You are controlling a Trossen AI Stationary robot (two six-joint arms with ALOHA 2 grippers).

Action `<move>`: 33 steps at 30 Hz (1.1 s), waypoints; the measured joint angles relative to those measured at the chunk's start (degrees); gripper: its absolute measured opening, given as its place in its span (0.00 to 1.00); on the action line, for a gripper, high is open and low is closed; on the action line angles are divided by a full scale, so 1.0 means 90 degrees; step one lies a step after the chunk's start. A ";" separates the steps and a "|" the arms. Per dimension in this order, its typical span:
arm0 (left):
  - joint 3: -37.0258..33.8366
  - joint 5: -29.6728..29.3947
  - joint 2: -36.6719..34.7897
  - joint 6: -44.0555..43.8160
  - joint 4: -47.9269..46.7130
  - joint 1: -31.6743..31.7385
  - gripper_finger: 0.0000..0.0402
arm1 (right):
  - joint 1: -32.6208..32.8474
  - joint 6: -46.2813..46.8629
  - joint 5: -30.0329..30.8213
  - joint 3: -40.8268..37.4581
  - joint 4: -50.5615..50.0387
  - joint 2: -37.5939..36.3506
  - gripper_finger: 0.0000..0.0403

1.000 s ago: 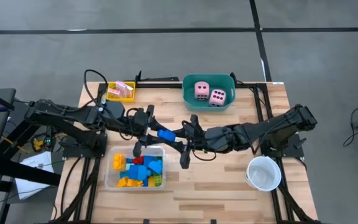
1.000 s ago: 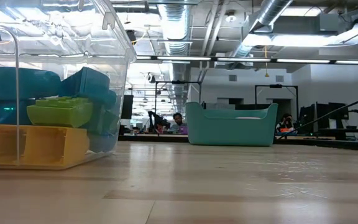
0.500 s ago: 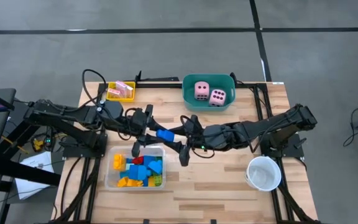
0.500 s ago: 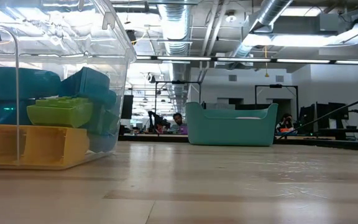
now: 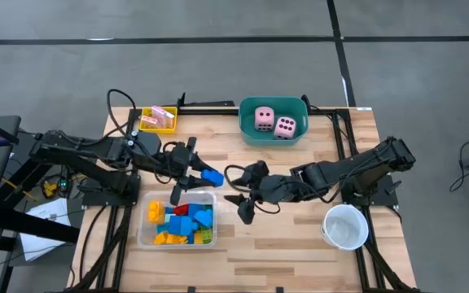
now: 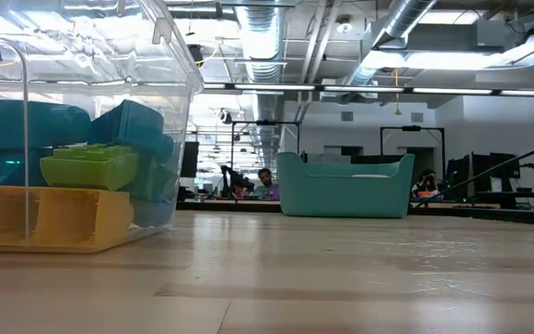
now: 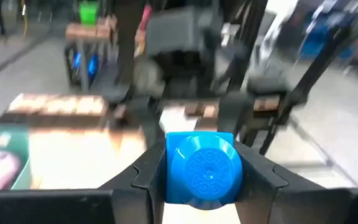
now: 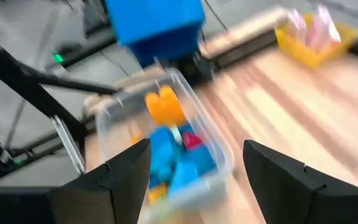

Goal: Pick & Place Toys
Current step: Put the blue game piece into the transparent bin

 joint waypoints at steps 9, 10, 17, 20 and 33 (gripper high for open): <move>-0.0001 0.0268 -0.0653 -0.0191 -0.2764 -0.0211 0.32 | 0.0149 0.1055 0.0570 -0.0005 -0.1611 0.0000 0.61; -0.0012 0.0307 -0.0728 -0.0279 -0.3136 -0.0301 0.32 | 0.0175 0.1068 0.0683 -0.0005 -0.1667 0.0000 0.61; -0.0884 0.0360 -0.1576 -0.1698 -0.3829 -0.1230 0.32 | 0.0249 0.1144 0.0999 -0.0005 -0.1716 0.0000 0.61; -0.1400 0.0194 -0.1898 -0.2354 -0.3704 -0.1769 0.32 | 0.0248 0.1197 0.1069 -0.0005 -0.1745 0.0000 0.61; -0.3505 -0.2502 -0.1445 -0.2426 -0.0686 -0.2568 0.32 | 0.0328 0.1402 0.1163 -0.0005 -0.1795 -0.0018 0.61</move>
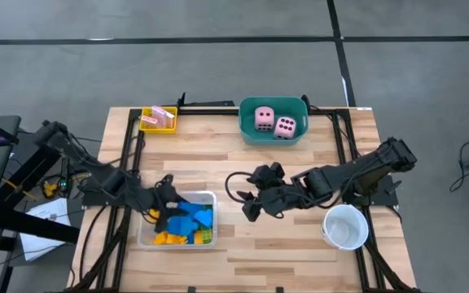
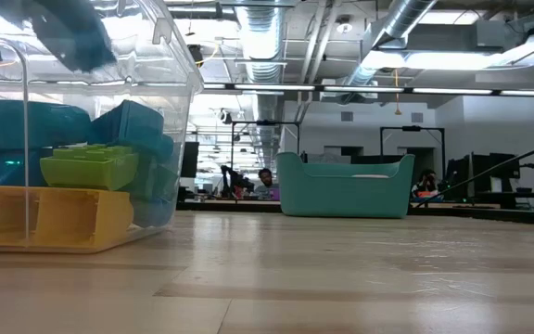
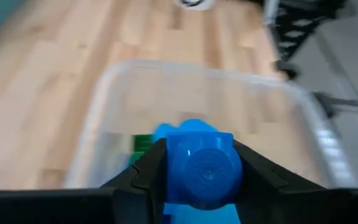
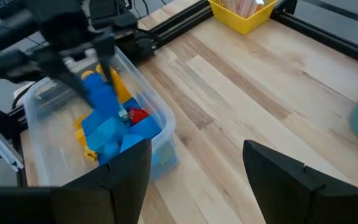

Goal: Pick & Place Toys
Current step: Put the blue game piece into the transparent bin, then return to Home Position

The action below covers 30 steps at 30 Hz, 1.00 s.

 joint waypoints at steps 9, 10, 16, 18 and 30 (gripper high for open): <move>-0.0024 -0.0368 0.0464 0.0021 0.0032 -0.0001 0.33 | 0.0000 0.0000 0.0000 0.0000 -0.0003 -0.0016 0.61; -0.0024 -0.0329 0.0457 -0.0077 0.0045 -0.0001 0.36 | 0.0000 0.0000 0.0000 0.0000 -0.0003 -0.0016 0.61; -0.0024 -0.0310 0.0236 -0.0237 0.0035 -0.0001 0.49 | 0.0000 -0.0004 0.0000 0.0000 0.0000 -0.0016 0.61; -0.0024 -0.0312 0.0107 -0.0236 0.0011 -0.0001 0.52 | 0.0000 -0.0005 0.0000 0.0000 -0.0002 -0.0016 0.61; -0.0019 0.0423 -0.2000 0.0233 -0.0545 -0.0119 0.43 | 0.0094 0.0265 0.0012 0.0000 -0.0058 -0.0041 0.61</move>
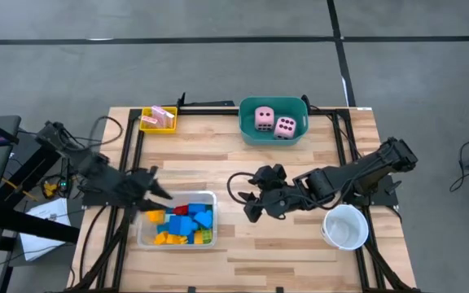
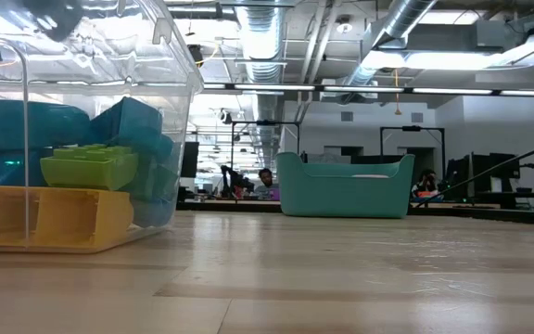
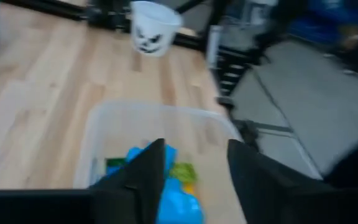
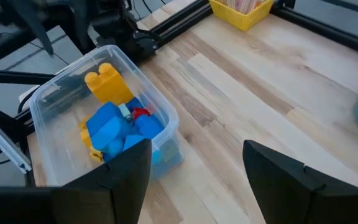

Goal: Pick & Place Toys
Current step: Return to Home Position

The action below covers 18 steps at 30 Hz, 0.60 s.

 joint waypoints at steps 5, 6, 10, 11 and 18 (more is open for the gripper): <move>-0.0012 -0.0287 -0.1224 0.0278 -0.0961 -0.0368 0.13 | 0.0180 0.0320 0.0301 0.0000 -0.0086 -0.0036 0.61; -0.0074 -0.0565 -0.1405 0.0478 -0.0914 -0.0362 0.07 | 0.0214 0.0349 0.0335 0.0000 -0.0096 -0.0052 0.61; -0.0651 -0.1571 -0.1888 0.1471 0.0005 -0.0025 0.03 | 0.0277 0.0550 0.0563 0.0002 -0.0076 -0.0089 0.61; -0.0791 -0.1649 -0.1950 0.1680 0.0367 0.0146 0.02 | 0.0277 0.0585 0.0634 0.0002 -0.0084 -0.0079 0.61; -0.1600 -0.0516 -0.2145 0.1882 0.1530 0.1674 0.00 | 0.0127 0.0663 0.0680 0.0002 0.0007 -0.0079 0.61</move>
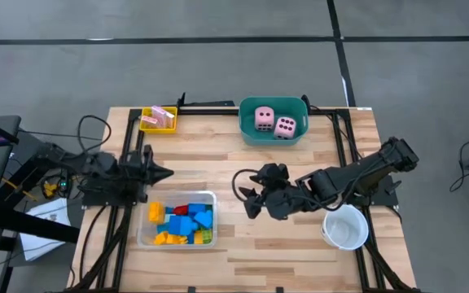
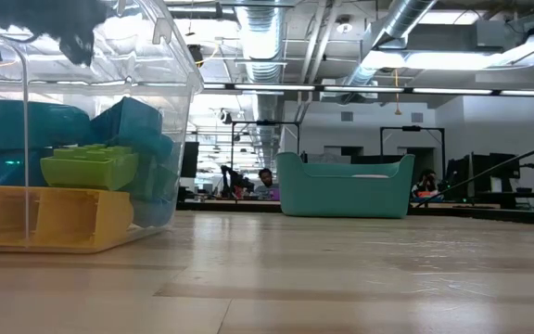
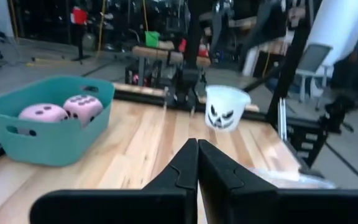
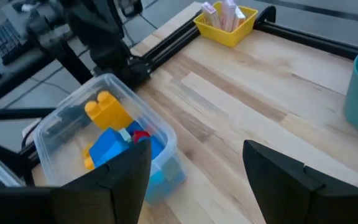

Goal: Pick & Place Toys
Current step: Return to Home Position

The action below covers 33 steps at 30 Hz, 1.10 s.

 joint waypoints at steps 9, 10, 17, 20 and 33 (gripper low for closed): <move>-0.0146 0.1771 -0.0224 0.0361 -0.0045 0.1079 0.00 | -0.0293 -0.0255 -0.0012 0.0000 0.0684 0.0000 0.61; -0.0146 0.1827 -0.0344 0.0453 -0.0089 0.1115 0.00 | -0.0319 -0.0257 -0.0017 0.0000 0.0756 0.0000 0.61; -0.0503 0.1879 -0.1553 0.0623 -0.0493 0.1362 0.00 | -0.0291 -0.0127 -0.0006 0.0000 0.1116 0.0000 0.61; -0.0979 0.1943 -0.1607 0.0475 -0.0292 0.1424 0.00 | -0.0258 -0.0002 -0.0002 0.0000 0.1152 0.0000 0.61; -0.2120 0.2260 -0.1613 0.0529 0.0883 0.1558 0.00 | -0.0224 0.0432 0.0026 -0.0002 0.1324 0.0005 0.61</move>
